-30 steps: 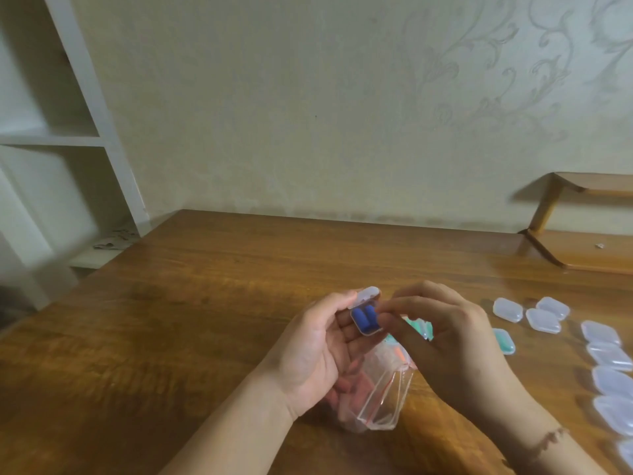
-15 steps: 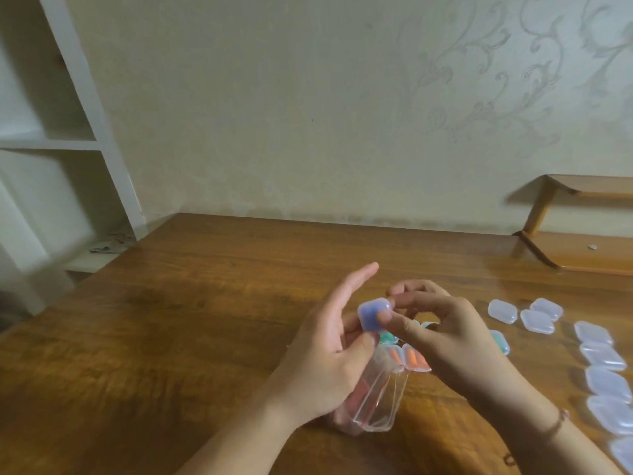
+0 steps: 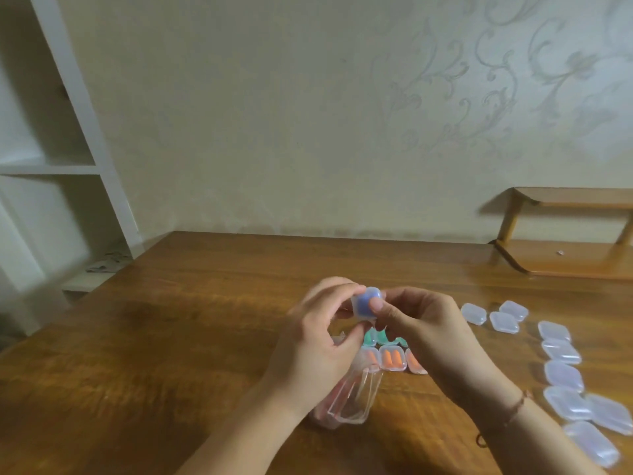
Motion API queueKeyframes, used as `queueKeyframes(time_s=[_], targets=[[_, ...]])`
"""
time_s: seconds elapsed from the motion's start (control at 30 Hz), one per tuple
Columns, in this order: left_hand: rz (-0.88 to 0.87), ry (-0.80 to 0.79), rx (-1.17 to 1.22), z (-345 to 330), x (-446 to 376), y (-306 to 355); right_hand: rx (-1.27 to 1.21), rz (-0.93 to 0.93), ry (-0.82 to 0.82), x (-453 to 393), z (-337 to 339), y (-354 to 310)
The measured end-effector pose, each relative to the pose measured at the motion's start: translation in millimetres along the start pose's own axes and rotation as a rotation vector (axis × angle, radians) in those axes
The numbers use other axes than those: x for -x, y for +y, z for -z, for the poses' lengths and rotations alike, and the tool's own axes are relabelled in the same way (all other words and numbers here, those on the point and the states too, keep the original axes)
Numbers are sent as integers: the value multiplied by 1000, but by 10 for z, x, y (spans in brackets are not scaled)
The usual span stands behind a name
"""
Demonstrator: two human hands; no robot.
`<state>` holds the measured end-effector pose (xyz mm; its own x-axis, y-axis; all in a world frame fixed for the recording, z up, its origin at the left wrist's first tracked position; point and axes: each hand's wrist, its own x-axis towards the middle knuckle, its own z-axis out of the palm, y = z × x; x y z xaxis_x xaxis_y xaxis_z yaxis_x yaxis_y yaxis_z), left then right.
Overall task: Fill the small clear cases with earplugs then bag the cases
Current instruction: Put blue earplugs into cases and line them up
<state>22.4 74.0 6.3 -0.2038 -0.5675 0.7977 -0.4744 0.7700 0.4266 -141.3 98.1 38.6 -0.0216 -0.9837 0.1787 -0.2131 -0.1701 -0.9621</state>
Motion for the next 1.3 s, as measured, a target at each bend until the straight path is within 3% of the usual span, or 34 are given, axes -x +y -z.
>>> queueKeyframes(time_s=[0.43, 0.63, 0.77, 1.07, 1.3], targets=[[139, -411, -217, -850, -151, 739, 255, -100, 212, 237, 917, 498], [116, -470, -321, -1053, -42, 697, 532, -109, 233, 241, 913, 716], [137, -528, -363, -1073, -14, 664, 691, -124, 145, 253, 883, 723], [164, -576, -393, -1080, 13, 587, 701, -113, 102, 253, 873, 743], [84, -553, -174, -1233, -56, 776, 593, 14, 352, 313, 1136, 557]])
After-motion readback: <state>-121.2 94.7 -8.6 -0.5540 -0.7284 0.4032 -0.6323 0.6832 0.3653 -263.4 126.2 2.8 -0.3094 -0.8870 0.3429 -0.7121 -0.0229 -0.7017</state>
